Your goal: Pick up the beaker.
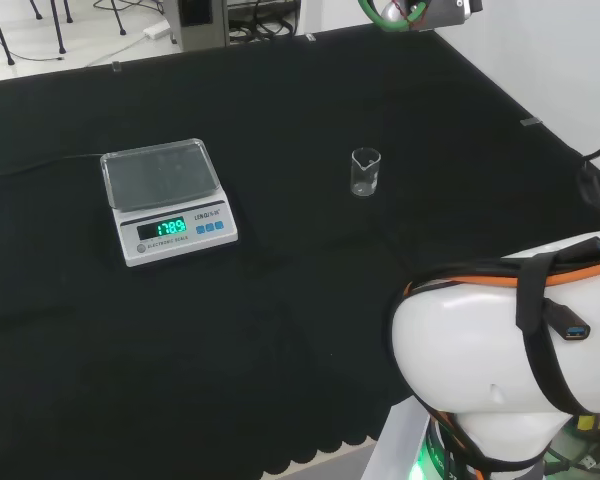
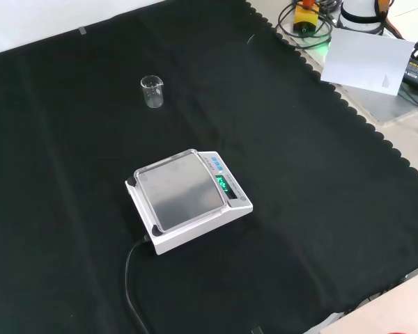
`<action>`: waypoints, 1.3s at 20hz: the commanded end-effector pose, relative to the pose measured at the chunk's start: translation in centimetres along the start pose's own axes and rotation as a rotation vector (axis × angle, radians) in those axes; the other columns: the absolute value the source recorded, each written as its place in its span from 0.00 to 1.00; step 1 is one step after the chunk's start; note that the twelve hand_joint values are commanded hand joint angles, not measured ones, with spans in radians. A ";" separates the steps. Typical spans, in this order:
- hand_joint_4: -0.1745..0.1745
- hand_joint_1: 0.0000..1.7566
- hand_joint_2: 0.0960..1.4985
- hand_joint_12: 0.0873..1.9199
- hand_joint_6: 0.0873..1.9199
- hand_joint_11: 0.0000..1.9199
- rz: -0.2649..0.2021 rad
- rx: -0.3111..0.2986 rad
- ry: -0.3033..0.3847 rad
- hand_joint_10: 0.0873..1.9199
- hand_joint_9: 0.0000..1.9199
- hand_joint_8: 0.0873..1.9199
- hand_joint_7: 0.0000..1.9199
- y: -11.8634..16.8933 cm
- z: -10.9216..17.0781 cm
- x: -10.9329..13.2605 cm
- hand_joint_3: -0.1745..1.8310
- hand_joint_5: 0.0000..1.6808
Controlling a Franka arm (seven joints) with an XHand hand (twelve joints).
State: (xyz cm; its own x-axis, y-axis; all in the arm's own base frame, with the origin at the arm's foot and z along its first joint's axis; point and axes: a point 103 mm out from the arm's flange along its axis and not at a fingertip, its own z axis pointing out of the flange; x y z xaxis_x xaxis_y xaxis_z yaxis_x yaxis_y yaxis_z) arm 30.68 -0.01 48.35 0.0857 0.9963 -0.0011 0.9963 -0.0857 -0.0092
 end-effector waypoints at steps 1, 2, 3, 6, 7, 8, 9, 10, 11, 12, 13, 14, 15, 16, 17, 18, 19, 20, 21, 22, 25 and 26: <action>0.42 0.43 0.72 0.70 0.22 0.12 -0.057 -0.043 0.006 0.45 0.25 0.41 0.16 -4.0 -5.3 2.0 0.06 0.19; 0.47 0.39 0.72 0.73 0.14 0.07 -0.062 -0.039 0.012 0.43 0.22 0.37 0.13 -3.9 -5.4 1.9 0.06 0.17; 0.50 0.37 0.72 0.74 0.10 0.05 -0.063 -0.033 0.015 0.41 0.22 0.36 0.12 -3.6 -5.1 1.8 0.05 0.16; 0.51 0.36 0.73 0.75 0.05 0.03 -0.066 -0.011 0.024 0.40 0.21 0.34 0.11 -2.2 -3.9 1.3 0.04 0.16; 0.51 0.36 0.73 0.75 0.04 0.03 -0.070 -0.003 0.030 0.40 0.21 0.34 0.11 -1.6 -3.4 1.2 0.03 0.17; 0.51 0.36 0.74 0.76 0.02 0.03 -0.073 0.005 0.038 0.40 0.21 0.34 0.11 -1.1 -2.9 1.0 0.02 0.17; 0.51 0.36 0.74 0.76 0.01 0.03 -0.075 0.013 0.042 0.40 0.21 0.34 0.11 -0.5 -2.4 0.9 0.01 0.18; 0.51 0.36 0.75 0.76 0.01 0.03 -0.078 0.020 0.043 0.40 0.21 0.34 0.11 0.0 -1.7 0.8 0.01 0.18; 0.51 0.36 0.75 0.76 0.01 0.03 -0.081 0.027 0.041 0.40 0.21 0.34 0.11 0.7 -1.0 0.7 0.01 0.19; 0.51 0.36 0.75 0.76 0.00 0.03 -0.084 0.031 0.040 0.40 0.21 0.34 0.12 1.2 -0.3 0.6 0.00 0.19; 0.51 0.36 0.75 0.76 0.01 0.03 -0.087 0.038 0.043 0.40 0.22 0.35 0.12 1.8 0.5 0.4 0.00 0.19; 0.50 0.36 0.75 0.76 0.01 0.04 -0.090 0.047 0.051 0.40 0.22 0.35 0.12 2.5 1.3 0.3 0.00 0.20; 0.50 0.36 0.75 0.76 0.01 0.04 -0.095 0.059 0.061 0.40 0.23 0.35 0.13 3.1 2.2 0.1 0.00 0.20; 0.50 0.36 0.75 0.76 0.01 0.04 -0.100 0.072 0.075 0.40 0.23 0.35 0.13 3.9 3.2 -0.1 0.00 0.21; 0.49 0.36 0.75 0.75 0.01 0.05 -0.102 0.079 0.082 0.40 0.23 0.35 0.13 4.4 3.9 -0.2 0.00 0.21; 0.49 0.36 0.75 0.75 0.01 0.05 -0.103 0.081 0.082 0.40 0.24 0.35 0.13 5.0 4.7 -0.4 0.00 0.21; 0.49 0.37 0.75 0.75 0.01 0.05 -0.105 0.078 0.081 0.40 0.24 0.35 0.14 5.4 5.4 -0.5 0.00 0.21; 0.48 0.37 0.75 0.75 0.01 0.05 -0.117 0.050 0.073 0.40 0.24 0.35 0.14 5.8 6.1 -0.5 0.00 0.22; 0.47 0.37 0.75 0.75 0.01 0.06 -0.113 0.033 0.062 0.40 0.25 0.35 0.15 6.1 6.9 -0.6 0.00 0.23; 0.47 0.38 0.75 0.74 0.02 0.07 -0.118 0.008 0.057 0.40 0.26 0.36 0.16 6.4 7.6 -0.7 0.00 0.25; 0.44 0.39 0.75 0.72 0.11 0.12 -0.113 -0.042 0.055 0.37 0.32 0.35 0.21 7.2 10.4 -1.4 0.00 0.30; 0.43 0.40 0.75 0.71 0.17 0.13 -0.114 -0.057 0.061 0.36 0.33 0.35 0.23 7.5 11.4 -1.8 0.00 0.30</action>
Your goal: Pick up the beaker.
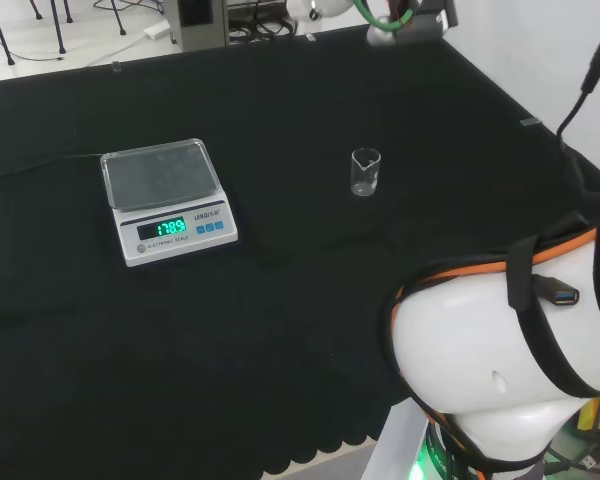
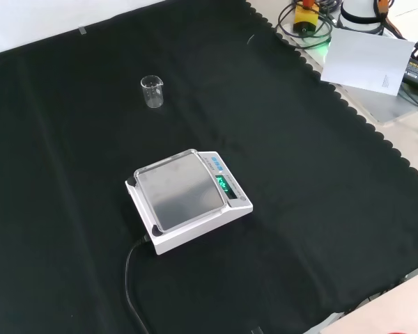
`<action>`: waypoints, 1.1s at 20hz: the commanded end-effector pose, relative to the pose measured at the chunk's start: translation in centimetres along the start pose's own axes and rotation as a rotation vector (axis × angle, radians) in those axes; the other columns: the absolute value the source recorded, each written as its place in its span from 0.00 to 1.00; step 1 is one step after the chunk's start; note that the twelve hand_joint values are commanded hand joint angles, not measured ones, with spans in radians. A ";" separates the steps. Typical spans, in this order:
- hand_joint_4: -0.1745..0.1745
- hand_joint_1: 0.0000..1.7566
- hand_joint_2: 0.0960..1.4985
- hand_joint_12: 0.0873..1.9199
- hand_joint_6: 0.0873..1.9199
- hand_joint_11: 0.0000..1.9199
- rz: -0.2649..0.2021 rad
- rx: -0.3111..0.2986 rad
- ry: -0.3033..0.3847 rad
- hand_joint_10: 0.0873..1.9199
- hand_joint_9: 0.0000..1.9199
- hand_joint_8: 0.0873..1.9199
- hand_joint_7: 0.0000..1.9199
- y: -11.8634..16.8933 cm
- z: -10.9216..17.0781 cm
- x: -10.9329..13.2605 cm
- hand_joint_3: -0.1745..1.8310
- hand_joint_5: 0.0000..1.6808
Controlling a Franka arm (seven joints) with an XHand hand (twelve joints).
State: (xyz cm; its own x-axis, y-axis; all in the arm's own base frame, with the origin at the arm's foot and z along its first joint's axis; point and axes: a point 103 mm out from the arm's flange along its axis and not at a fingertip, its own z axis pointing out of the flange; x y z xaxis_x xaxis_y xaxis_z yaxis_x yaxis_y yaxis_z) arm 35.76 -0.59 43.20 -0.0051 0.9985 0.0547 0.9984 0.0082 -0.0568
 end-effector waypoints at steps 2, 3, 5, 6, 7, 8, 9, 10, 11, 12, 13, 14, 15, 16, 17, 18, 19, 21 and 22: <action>0.41 0.41 0.75 0.70 0.28 0.16 -0.028 -0.138 0.016 0.36 0.36 0.35 0.25 3.0 7.9 -3.1 0.00 0.30; 0.41 0.41 0.75 0.70 0.31 0.17 -0.024 -0.140 0.020 0.36 0.36 0.35 0.26 3.2 8.7 -3.4 0.00 0.30; 0.40 0.42 0.76 0.69 0.35 0.18 -0.005 -0.119 0.031 0.35 0.38 0.36 0.27 3.9 10.4 -4.3 0.00 0.31; 0.39 0.43 0.76 0.69 0.36 0.19 -0.002 -0.109 0.038 0.35 0.38 0.36 0.27 4.2 11.1 -4.6 0.00 0.31; 0.39 0.43 0.76 0.69 0.37 0.19 0.012 -0.096 0.037 0.35 0.38 0.36 0.28 4.5 11.9 -5.0 0.00 0.32; 0.39 0.43 0.76 0.69 0.37 0.19 0.022 -0.065 0.041 0.36 0.38 0.36 0.28 4.9 12.6 -5.3 0.00 0.32; 0.39 0.43 0.76 0.69 0.38 0.19 0.027 -0.042 0.045 0.36 0.38 0.36 0.28 5.3 13.3 -5.5 0.00 0.32; 0.39 0.43 0.76 0.69 0.39 0.19 0.031 -0.032 0.039 0.36 0.39 0.36 0.28 5.6 13.8 -5.7 0.00 0.32; 0.39 0.43 0.76 0.69 0.39 0.19 0.035 -0.026 0.038 0.36 0.39 0.37 0.28 5.9 14.1 -5.9 0.00 0.32; 0.39 0.43 0.76 0.69 0.39 0.20 0.042 -0.011 0.041 0.36 0.39 0.37 0.28 6.3 14.4 -6.0 0.00 0.32; 0.39 0.44 0.76 0.69 0.40 0.20 0.051 -0.003 0.050 0.36 0.39 0.37 0.28 6.6 14.5 -6.0 0.00 0.32; 0.38 0.44 0.76 0.69 0.40 0.20 0.063 0.000 0.065 0.36 0.39 0.37 0.28 6.6 14.6 -5.8 0.00 0.32; 0.38 0.44 0.76 0.69 0.40 0.20 0.081 -0.008 0.080 0.36 0.39 0.37 0.28 6.4 14.5 -5.6 0.00 0.32; 0.38 0.44 0.76 0.69 0.40 0.20 0.089 -0.005 0.083 0.36 0.39 0.37 0.28 6.4 14.6 -5.3 0.00 0.32; 0.38 0.44 0.76 0.69 0.40 0.20 0.091 0.002 0.072 0.36 0.39 0.37 0.28 6.4 14.6 -5.0 0.00 0.32; 0.38 0.44 0.76 0.69 0.40 0.20 0.091 0.002 0.042 0.36 0.39 0.37 0.28 6.4 14.7 -4.7 0.00 0.32; 0.38 0.44 0.76 0.69 0.40 0.20 0.092 0.007 0.015 0.36 0.39 0.37 0.28 6.5 14.8 -4.5 0.00 0.32; 0.38 0.44 0.76 0.69 0.40 0.20 0.091 -0.003 -0.020 0.36 0.38 0.37 0.28 6.7 15.2 -4.5 0.00 0.32; 0.38 0.44 0.76 0.69 0.40 0.20 0.086 -0.014 -0.034 0.36 0.38 0.37 0.28 6.8 15.4 -4.5 0.00 0.32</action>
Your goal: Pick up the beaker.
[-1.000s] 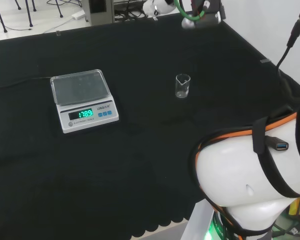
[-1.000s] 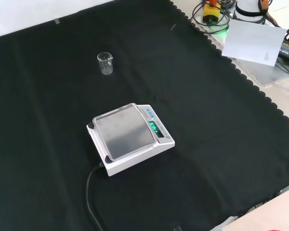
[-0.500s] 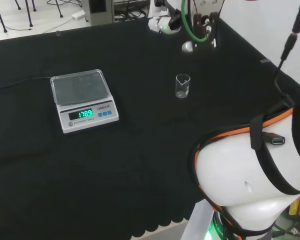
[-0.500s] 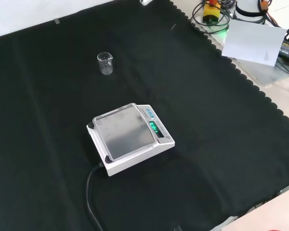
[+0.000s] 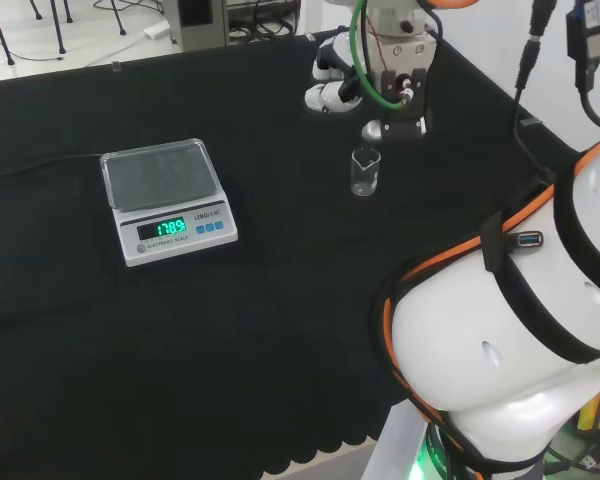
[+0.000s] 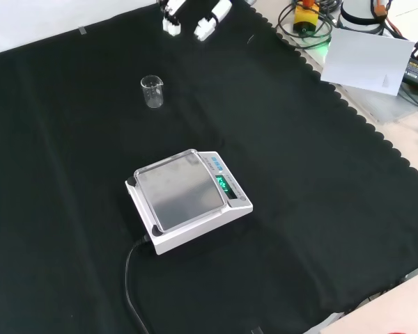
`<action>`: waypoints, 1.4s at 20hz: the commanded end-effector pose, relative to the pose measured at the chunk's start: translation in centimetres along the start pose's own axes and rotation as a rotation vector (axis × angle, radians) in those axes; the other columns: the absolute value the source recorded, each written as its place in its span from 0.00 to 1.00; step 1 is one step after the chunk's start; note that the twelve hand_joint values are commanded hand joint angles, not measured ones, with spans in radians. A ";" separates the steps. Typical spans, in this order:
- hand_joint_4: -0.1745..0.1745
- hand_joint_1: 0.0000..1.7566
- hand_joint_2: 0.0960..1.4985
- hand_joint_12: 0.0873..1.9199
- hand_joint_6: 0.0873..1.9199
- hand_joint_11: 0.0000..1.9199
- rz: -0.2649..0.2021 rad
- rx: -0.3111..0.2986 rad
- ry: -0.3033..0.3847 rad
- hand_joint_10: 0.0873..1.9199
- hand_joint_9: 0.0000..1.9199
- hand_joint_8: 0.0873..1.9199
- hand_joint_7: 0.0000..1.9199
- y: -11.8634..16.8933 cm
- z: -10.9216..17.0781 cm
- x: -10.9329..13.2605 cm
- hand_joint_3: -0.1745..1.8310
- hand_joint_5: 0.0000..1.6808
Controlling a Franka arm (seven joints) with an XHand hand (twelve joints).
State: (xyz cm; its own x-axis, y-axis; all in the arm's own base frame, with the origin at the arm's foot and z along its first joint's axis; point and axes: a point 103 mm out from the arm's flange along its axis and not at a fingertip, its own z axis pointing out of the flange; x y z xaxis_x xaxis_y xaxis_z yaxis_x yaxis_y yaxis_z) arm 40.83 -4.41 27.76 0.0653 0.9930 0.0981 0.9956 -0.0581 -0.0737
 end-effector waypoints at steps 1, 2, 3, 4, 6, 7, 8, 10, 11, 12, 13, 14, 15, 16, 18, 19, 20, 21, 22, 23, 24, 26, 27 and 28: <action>0.38 0.44 0.76 0.69 0.40 0.20 0.014 -0.032 -0.085 0.36 0.38 0.37 0.28 1.1 0.7 0.1 0.00 0.32; 0.38 0.44 0.76 0.69 0.40 0.20 0.012 -0.035 -0.079 0.36 0.38 0.37 0.28 1.3 1.0 0.0 0.00 0.32; 0.38 0.44 0.76 0.69 0.40 0.20 0.011 -0.030 -0.071 0.36 0.38 0.37 0.28 1.5 1.4 -0.3 0.00 0.32; 0.38 0.44 0.76 0.69 0.40 0.20 0.013 -0.021 -0.063 0.36 0.38 0.37 0.28 1.8 1.8 -0.6 0.00 0.32; 0.38 0.44 0.76 0.69 0.40 0.20 0.018 0.001 -0.043 0.36 0.38 0.37 0.28 2.5 2.8 -1.3 0.00 0.32; 0.38 0.44 0.76 0.69 0.40 0.20 0.025 0.002 -0.046 0.36 0.38 0.37 0.28 2.9 3.2 -1.7 0.00 0.32; 0.38 0.44 0.76 0.69 0.40 0.20 0.029 0.001 -0.047 0.36 0.38 0.37 0.27 3.1 3.5 -1.9 0.00 0.32; 0.38 0.44 0.76 0.69 0.41 0.20 0.036 -0.002 -0.040 0.36 0.38 0.37 0.27 3.8 4.0 -2.5 0.00 0.32; 0.38 0.44 0.76 0.69 0.41 0.20 0.037 -0.003 -0.038 0.36 0.38 0.37 0.27 4.1 4.3 -2.7 0.00 0.32; 0.38 0.44 0.76 0.69 0.41 0.20 0.036 -0.002 -0.033 0.36 0.38 0.37 0.27 4.4 4.5 -2.8 0.00 0.32; 0.38 0.44 0.76 0.69 0.41 0.20 0.034 0.001 -0.028 0.36 0.38 0.37 0.27 4.6 4.6 -2.9 0.00 0.32; 0.38 0.44 0.76 0.69 0.41 0.20 0.031 0.004 -0.019 0.36 0.38 0.37 0.27 4.8 4.8 -3.0 0.00 0.32; 0.38 0.44 0.76 0.69 0.41 0.20 0.030 0.008 -0.012 0.36 0.38 0.37 0.27 5.1 4.9 -3.1 0.00 0.32; 0.38 0.44 0.76 0.69 0.41 0.20 0.032 0.017 -0.006 0.36 0.38 0.37 0.27 5.3 5.0 -3.3 0.00 0.32; 0.39 0.44 0.76 0.69 0.41 0.20 0.042 0.068 -0.011 0.37 0.37 0.37 0.26 5.8 5.3 -3.6 0.00 0.30; 0.40 0.44 0.75 0.70 0.39 0.18 0.048 0.096 -0.021 0.38 0.34 0.38 0.23 6.1 5.5 -3.7 0.00 0.26; 0.41 0.43 0.73 0.71 0.35 0.16 0.054 0.123 -0.032 0.39 0.28 0.38 0.19 6.3 5.6 -3.8 0.00 0.20; 0.42 0.42 0.70 0.72 0.30 0.13 0.060 0.139 -0.039 0.40 0.23 0.38 0.15 6.5 5.8 -4.0 0.00 0.16; 0.43 0.42 0.68 0.73 0.25 0.11 0.064 0.150 -0.044 0.41 0.19 0.37 0.11 6.7 5.9 -4.2 0.00 0.14; 0.44 0.42 0.67 0.74 0.20 0.10 0.067 0.156 -0.051 0.42 0.17 0.37 0.09 6.8 6.0 -4.3 0.00 0.13; 0.45 0.42 0.66 0.74 0.17 0.09 0.068 0.160 -0.058 0.42 0.15 0.36 0.08 7.0 6.1 -4.4 0.00 0.13; 0.46 0.42 0.65 0.74 0.12 0.08 0.066 0.173 -0.060 0.43 0.14 0.36 0.06 7.4 6.3 -4.8 0.00 0.13; 0.46 0.43 0.64 0.74 0.10 0.08 0.064 0.177 -0.057 0.43 0.13 0.35 0.06 7.5 6.4 -5.0 0.00 0.13; 0.47 0.43 0.64 0.74 0.09 0.08 0.064 0.180 -0.053 0.43 0.13 0.35 0.06 7.7 6.6 -5.2 0.00 0.13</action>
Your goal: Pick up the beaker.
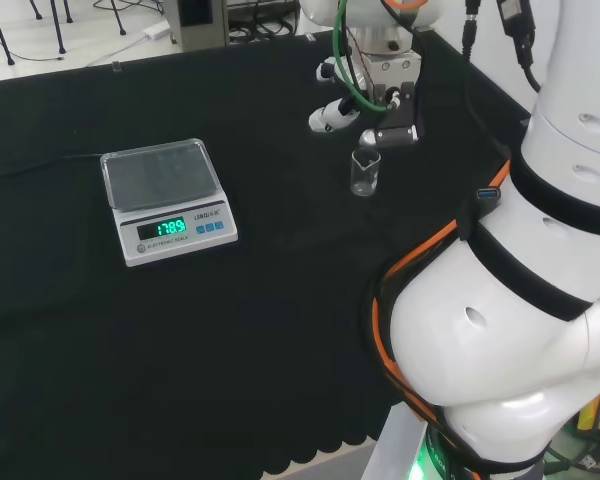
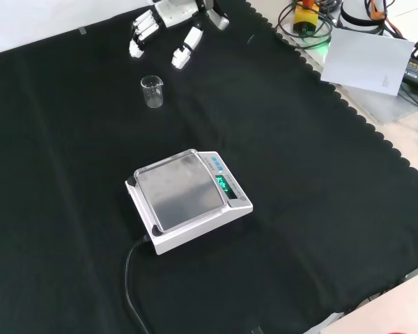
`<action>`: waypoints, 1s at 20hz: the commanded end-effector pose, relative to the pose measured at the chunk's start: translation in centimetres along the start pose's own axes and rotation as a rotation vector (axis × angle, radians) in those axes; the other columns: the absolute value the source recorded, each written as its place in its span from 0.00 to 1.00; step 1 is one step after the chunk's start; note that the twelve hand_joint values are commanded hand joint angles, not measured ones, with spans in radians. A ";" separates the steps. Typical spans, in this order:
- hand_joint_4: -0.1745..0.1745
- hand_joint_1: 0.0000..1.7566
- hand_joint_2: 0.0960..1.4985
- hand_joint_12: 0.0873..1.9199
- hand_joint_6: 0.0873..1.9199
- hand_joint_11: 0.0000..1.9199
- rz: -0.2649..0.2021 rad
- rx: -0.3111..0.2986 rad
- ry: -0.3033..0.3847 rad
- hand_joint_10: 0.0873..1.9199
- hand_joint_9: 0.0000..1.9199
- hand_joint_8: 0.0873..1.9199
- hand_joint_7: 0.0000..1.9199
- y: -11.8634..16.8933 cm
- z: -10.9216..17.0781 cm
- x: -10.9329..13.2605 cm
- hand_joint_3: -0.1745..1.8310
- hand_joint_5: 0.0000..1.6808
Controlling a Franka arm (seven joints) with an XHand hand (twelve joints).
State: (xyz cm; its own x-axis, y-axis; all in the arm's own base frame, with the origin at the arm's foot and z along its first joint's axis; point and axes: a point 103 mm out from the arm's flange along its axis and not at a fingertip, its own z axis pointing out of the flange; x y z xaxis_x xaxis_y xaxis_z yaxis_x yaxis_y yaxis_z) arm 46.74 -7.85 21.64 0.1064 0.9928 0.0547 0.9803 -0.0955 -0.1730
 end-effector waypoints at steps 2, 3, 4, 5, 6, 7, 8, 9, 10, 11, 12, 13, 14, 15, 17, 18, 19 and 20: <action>0.46 0.44 0.65 0.74 0.08 0.08 0.022 0.089 -0.007 0.43 0.14 0.35 0.06 1.7 1.5 -2.1 0.00 0.14; 0.46 0.44 0.65 0.74 0.07 0.08 0.026 0.092 -0.002 0.43 0.15 0.35 0.06 1.9 1.6 -2.6 0.00 0.15; 0.46 0.45 0.66 0.74 0.07 0.09 0.030 0.096 0.001 0.43 0.16 0.35 0.07 2.0 1.7 -2.9 0.00 0.16; 0.45 0.45 0.66 0.74 0.07 0.09 0.034 0.103 0.002 0.43 0.16 0.36 0.07 2.2 1.7 -3.4 0.00 0.16; 0.45 0.45 0.67 0.74 0.07 0.09 0.037 0.109 0.001 0.43 0.17 0.36 0.07 2.4 1.8 -3.7 0.00 0.17; 0.45 0.45 0.67 0.74 0.07 0.09 0.041 0.113 0.000 0.43 0.17 0.36 0.08 2.6 2.0 -4.0 0.00 0.17; 0.45 0.45 0.67 0.74 0.07 0.09 0.044 0.118 0.003 0.43 0.17 0.36 0.08 2.8 2.1 -4.3 0.00 0.17; 0.45 0.45 0.67 0.74 0.07 0.09 0.046 0.123 0.004 0.42 0.17 0.36 0.08 2.9 2.3 -4.5 0.00 0.17; 0.45 0.45 0.67 0.74 0.07 0.09 0.048 0.127 0.005 0.42 0.18 0.36 0.09 3.0 2.4 -4.8 0.00 0.17; 0.45 0.45 0.67 0.74 0.07 0.09 0.049 0.133 0.008 0.42 0.18 0.35 0.09 3.1 2.6 -4.9 0.00 0.18; 0.45 0.45 0.67 0.73 0.07 0.10 0.048 0.145 0.011 0.42 0.18 0.35 0.09 3.1 2.8 -5.1 0.00 0.18; 0.45 0.45 0.66 0.73 0.06 0.10 0.047 0.159 0.010 0.42 0.18 0.35 0.09 3.2 3.0 -5.1 0.00 0.17; 0.46 0.44 0.66 0.73 0.06 0.10 0.049 0.176 0.009 0.41 0.18 0.35 0.08 3.4 3.3 -5.1 0.00 0.17; 0.47 0.43 0.65 0.73 0.05 0.09 0.054 0.192 0.009 0.41 0.17 0.35 0.08 3.5 3.6 -5.2 0.00 0.16; 0.48 0.41 0.63 0.74 0.04 0.09 0.056 0.213 0.021 0.42 0.16 0.34 0.06 3.5 4.2 -5.4 0.00 0.15; 0.49 0.40 0.62 0.74 0.03 0.08 0.057 0.221 0.029 0.42 0.15 0.34 0.06 3.5 4.5 -5.6 0.00 0.14; 0.50 0.38 0.62 0.74 0.03 0.08 0.058 0.234 0.035 0.43 0.14 0.34 0.05 3.5 4.8 -5.7 0.00 0.14; 0.51 0.37 0.62 0.75 0.03 0.07 0.061 0.245 0.036 0.43 0.13 0.34 0.05 3.5 5.1 -5.8 0.00 0.15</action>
State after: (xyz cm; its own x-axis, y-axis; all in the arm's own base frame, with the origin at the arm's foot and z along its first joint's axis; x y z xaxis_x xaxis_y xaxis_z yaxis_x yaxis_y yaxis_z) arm 49.00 -13.01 16.99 0.1599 0.9858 0.0522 0.9256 -0.1313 -0.3550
